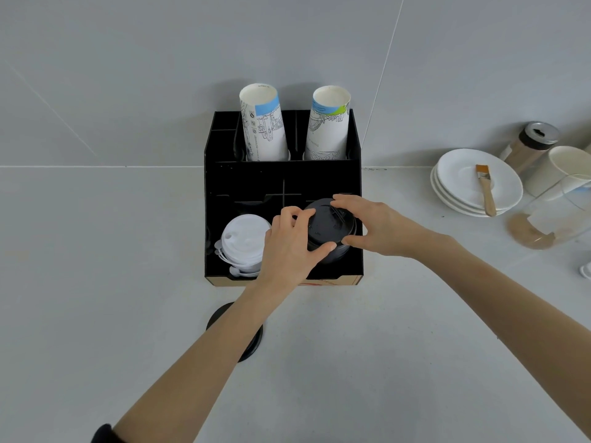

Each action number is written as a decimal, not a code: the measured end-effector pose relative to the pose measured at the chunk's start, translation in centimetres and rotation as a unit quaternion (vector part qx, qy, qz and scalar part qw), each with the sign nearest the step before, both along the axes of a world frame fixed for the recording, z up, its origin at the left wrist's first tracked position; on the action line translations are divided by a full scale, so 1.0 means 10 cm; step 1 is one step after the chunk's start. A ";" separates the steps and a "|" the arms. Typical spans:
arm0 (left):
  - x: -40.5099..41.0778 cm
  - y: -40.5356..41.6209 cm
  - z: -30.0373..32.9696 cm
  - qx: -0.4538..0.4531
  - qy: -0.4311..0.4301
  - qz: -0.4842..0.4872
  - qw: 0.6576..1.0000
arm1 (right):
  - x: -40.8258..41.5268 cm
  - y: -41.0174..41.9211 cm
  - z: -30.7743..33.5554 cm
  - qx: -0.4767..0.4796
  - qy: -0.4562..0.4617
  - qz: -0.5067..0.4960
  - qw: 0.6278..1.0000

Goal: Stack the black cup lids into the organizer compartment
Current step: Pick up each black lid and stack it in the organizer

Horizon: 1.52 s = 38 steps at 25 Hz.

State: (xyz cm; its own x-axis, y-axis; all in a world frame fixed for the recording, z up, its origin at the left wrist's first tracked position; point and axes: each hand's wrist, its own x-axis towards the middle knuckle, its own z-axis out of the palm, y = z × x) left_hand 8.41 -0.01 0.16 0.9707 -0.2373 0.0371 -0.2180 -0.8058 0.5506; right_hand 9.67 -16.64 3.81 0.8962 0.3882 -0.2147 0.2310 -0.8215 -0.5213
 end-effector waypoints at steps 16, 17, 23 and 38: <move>-0.19 0.34 0.18 0.033 0.011 -0.021 0.999 | -0.31 0.34 0.10 -0.032 -0.102 0.010 0.994; -0.24 0.40 0.18 0.031 0.012 -0.019 0.999 | -0.35 0.40 0.10 -0.022 -0.110 0.015 0.994; -0.54 0.86 0.10 0.029 0.004 0.015 0.999 | -0.58 0.77 0.06 0.020 -0.111 0.028 0.993; -1.10 1.57 -0.40 0.034 0.129 0.065 0.989 | -1.04 1.34 -0.69 0.011 0.031 0.033 0.999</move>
